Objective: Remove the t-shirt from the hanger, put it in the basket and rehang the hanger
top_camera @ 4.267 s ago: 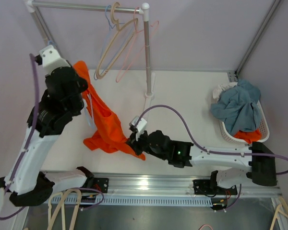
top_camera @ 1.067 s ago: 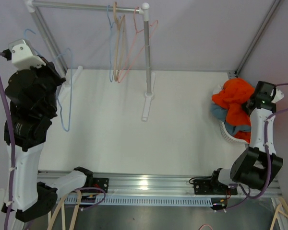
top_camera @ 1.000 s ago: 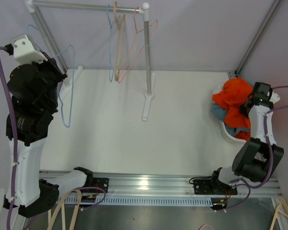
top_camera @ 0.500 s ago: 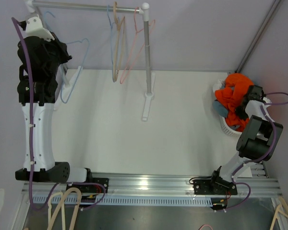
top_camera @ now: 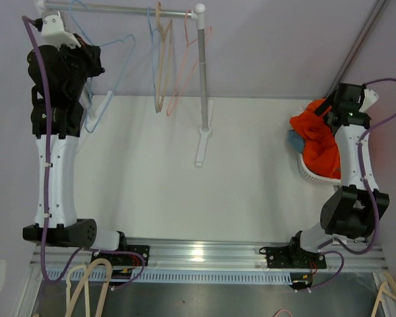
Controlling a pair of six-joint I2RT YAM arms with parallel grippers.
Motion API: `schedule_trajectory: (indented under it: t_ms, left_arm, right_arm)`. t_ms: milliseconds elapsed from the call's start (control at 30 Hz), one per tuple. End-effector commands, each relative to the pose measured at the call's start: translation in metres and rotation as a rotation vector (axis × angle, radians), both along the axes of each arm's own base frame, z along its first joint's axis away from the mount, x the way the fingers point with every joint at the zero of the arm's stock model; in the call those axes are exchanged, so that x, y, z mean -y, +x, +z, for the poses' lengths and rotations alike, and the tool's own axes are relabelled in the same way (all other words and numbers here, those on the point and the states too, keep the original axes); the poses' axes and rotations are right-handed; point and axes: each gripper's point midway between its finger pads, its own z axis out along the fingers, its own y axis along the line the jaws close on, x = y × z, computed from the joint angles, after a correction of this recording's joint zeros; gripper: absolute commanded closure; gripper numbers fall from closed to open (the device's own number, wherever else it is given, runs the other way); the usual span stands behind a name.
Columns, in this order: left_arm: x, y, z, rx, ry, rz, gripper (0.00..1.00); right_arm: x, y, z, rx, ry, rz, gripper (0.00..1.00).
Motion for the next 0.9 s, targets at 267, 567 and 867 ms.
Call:
schedule_trajectory:
  t_ms: [267, 567, 867]
  left_arm:
    - [0.013, 0.044, 0.012, 0.108, 0.102, 0.057, 0.99]
    - [0.030, 0.075, 0.027, 0.151, 0.144, 0.066, 0.99]
    - [0.047, 0.114, 0.014, 0.133, 0.126, 0.043, 0.99]
  right_arm:
    - [-0.016, -0.016, 0.094, 0.134, -0.106, 0.141, 0.01]
    - [-0.066, -0.010, 0.115, 0.247, -0.078, 0.330, 0.00]
    - [-0.112, -0.010, 0.129, 0.334, -0.065, 0.530, 0.00]
